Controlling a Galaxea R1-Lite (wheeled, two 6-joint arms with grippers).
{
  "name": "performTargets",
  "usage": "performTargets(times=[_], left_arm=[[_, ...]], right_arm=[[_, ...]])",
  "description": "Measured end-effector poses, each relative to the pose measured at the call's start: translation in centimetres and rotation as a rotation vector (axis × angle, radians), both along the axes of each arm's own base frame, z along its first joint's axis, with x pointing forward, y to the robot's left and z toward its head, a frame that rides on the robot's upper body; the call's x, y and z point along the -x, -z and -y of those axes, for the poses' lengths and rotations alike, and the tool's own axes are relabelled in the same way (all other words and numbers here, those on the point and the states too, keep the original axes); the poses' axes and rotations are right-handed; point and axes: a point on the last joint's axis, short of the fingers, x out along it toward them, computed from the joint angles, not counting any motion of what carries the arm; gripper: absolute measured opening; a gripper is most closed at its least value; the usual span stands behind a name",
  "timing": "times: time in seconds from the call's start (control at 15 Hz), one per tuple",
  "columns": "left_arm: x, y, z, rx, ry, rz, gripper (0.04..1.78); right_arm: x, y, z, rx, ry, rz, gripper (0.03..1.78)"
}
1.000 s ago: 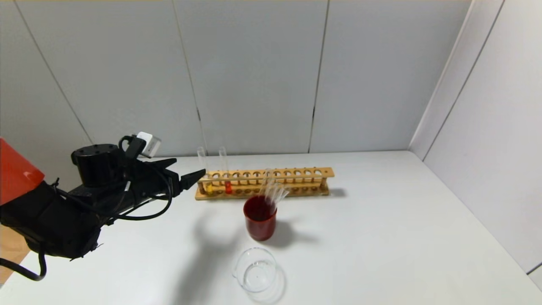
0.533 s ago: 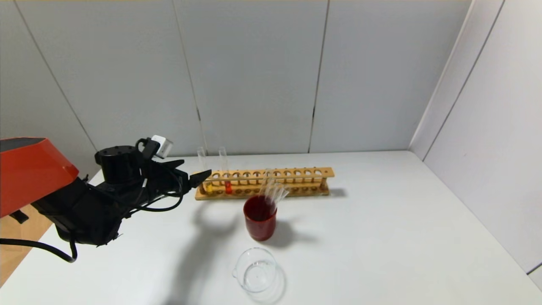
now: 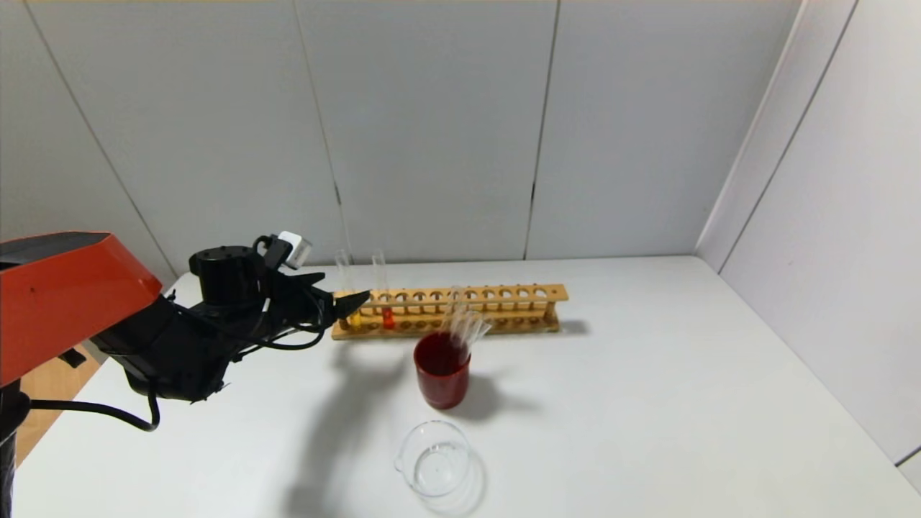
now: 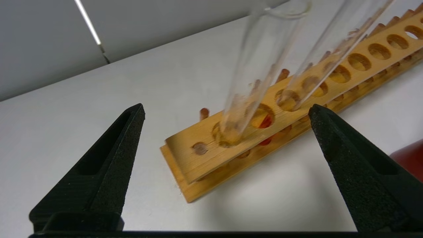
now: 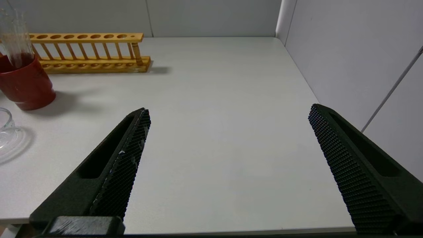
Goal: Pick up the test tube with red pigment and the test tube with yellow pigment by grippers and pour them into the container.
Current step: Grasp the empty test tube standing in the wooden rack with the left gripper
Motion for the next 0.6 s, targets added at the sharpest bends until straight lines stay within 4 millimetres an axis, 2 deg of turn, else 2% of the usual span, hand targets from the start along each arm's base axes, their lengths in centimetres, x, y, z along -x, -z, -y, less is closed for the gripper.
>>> performTargets(times=[0.33,0.6], left_arm=[[-0.38,-0.26,1.23,-0.003,0.028,0.001,1.75],[-0.63,-0.47,1.29,-0.006,0.013,0.007,1.75]], right_arm=[[0.00,0.00,0.00,0.000,0.000,0.000,1.75],[0.00,0.00,0.00,0.000,0.000,0.000,1.75]])
